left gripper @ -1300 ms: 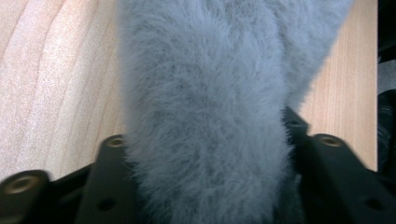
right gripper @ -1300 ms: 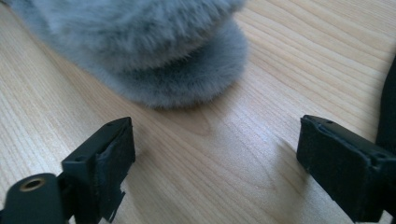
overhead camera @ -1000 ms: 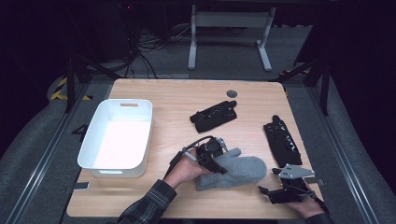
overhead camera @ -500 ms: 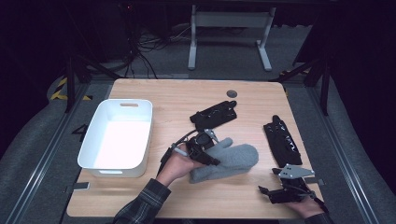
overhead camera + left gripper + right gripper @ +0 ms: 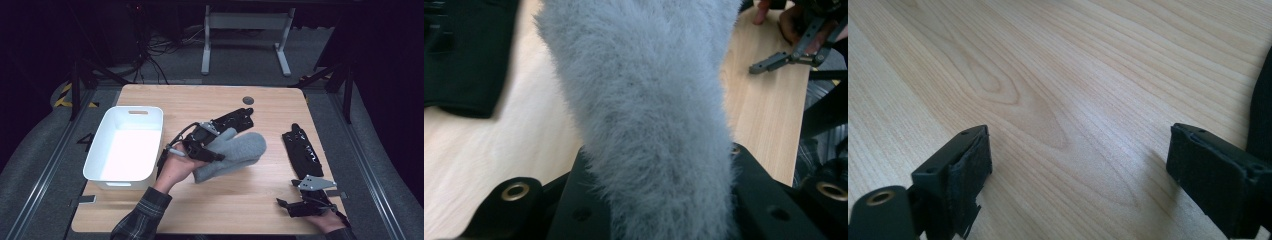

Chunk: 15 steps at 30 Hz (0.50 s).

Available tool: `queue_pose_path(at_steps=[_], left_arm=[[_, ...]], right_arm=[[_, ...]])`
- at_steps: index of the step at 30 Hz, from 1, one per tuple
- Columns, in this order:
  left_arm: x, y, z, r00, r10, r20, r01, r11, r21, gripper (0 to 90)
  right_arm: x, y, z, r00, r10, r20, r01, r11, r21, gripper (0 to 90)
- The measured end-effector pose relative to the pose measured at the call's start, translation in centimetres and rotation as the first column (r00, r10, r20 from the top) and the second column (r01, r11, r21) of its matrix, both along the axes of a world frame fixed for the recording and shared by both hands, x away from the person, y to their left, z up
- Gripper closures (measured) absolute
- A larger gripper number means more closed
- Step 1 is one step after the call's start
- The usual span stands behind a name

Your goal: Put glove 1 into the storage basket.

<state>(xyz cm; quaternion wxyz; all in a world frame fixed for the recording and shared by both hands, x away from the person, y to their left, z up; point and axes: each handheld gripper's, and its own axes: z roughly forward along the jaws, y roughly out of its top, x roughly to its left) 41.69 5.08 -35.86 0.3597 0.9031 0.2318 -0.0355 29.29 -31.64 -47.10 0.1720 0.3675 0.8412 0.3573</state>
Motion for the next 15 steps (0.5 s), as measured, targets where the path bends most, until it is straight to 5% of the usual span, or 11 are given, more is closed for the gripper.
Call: queue_pose_path(at_steps=[15], left_arm=[[0.6, 5.7, 4.0, 0.9895, 0.140, 0.036, -0.139, 0.9900, -0.023, 74.0]], right_arm=[[0.1, 0.0, 0.0, 1.0000, -0.006, 0.001, 0.006, 1.000, 0.002, 11.3]])
